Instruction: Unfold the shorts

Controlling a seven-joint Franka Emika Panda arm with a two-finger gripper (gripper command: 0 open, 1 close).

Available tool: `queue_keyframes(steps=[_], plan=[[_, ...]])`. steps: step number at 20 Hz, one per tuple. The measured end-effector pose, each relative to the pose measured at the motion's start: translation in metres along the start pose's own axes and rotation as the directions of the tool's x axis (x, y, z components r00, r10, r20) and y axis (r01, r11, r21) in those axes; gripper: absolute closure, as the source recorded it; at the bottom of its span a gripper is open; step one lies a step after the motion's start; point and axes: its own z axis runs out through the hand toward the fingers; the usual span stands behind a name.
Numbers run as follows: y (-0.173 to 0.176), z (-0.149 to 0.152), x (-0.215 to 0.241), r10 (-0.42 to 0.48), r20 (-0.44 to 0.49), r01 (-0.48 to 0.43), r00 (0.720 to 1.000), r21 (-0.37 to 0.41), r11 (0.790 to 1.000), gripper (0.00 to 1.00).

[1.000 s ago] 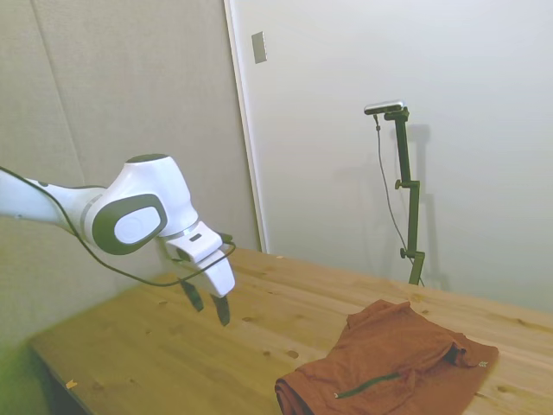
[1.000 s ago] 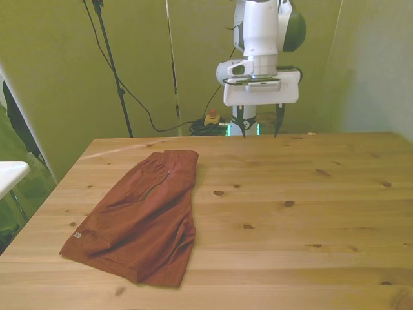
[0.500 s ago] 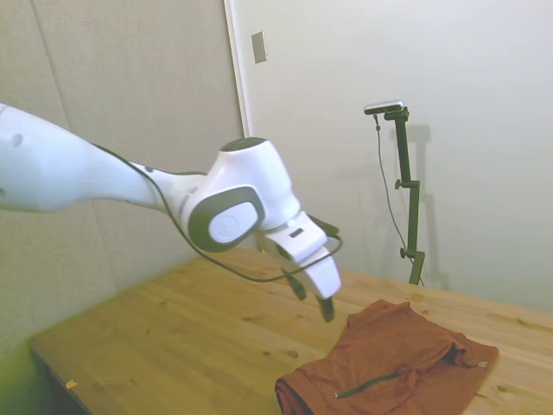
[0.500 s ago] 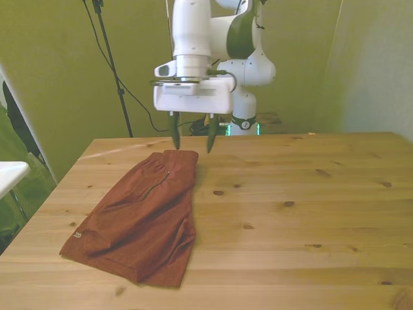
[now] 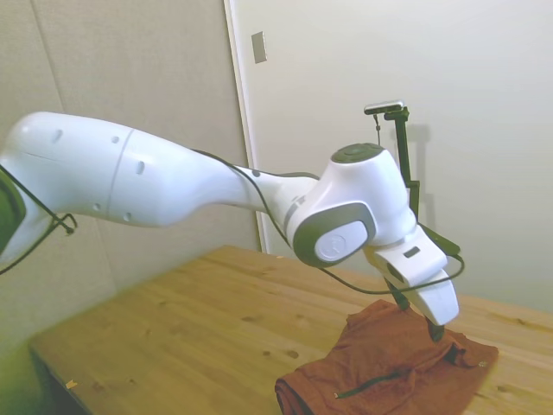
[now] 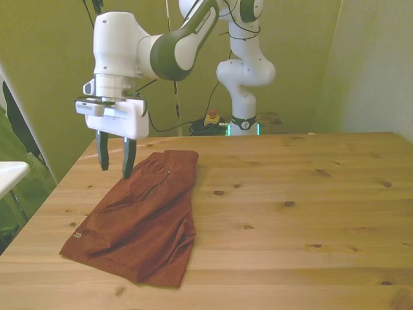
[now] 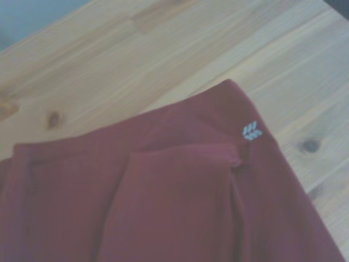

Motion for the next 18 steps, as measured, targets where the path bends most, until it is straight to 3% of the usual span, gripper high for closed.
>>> queue_keyframes(steps=[5, 10, 11, 18], plan=[[-0.001, 0.045, 0.034, 0.082, 0.042, -0.082, 0.996, 0.006, 0.997, 0.00], [-0.014, 0.077, 0.039, 0.118, 0.082, -0.120, 0.990, 0.026, 0.992, 0.00], [-0.017, 0.083, 0.037, 0.125, 0.091, -0.129, 0.988, 0.030, 0.991, 1.00], [-0.027, 0.115, 0.027, 0.156, 0.141, -0.164, 0.978, 0.044, 0.985, 1.00]])
